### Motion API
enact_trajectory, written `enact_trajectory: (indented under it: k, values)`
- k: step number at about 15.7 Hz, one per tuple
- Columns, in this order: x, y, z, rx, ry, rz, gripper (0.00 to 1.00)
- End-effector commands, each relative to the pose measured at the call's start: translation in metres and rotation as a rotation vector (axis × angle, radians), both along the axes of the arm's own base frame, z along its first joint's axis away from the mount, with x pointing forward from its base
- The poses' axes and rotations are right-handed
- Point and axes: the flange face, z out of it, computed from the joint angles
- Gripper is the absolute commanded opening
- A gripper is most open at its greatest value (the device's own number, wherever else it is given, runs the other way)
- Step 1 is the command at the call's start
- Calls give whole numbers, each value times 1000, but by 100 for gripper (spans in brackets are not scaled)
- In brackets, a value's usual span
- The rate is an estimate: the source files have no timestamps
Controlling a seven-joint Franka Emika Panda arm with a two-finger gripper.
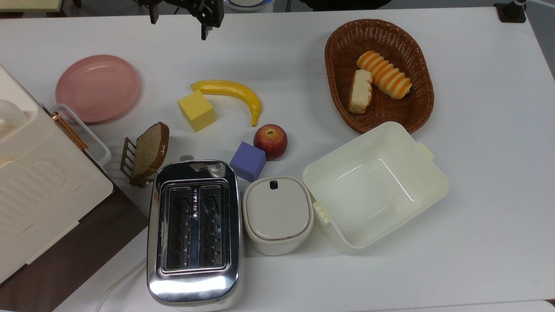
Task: Put the bread on the table
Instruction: 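Move the gripper from above the table toward the wicker basket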
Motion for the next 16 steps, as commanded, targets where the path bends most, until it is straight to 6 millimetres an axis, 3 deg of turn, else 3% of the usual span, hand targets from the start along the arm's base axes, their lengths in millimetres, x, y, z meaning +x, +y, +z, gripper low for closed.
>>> enact_trajectory:
  k: [1, 13, 16]
  values:
    - [6, 12, -7, 36, 37, 83, 100]
    - [4, 11, -8, 40, 43, 78, 100]
    - [3, 20, -25, 47, 70, 92, 100]
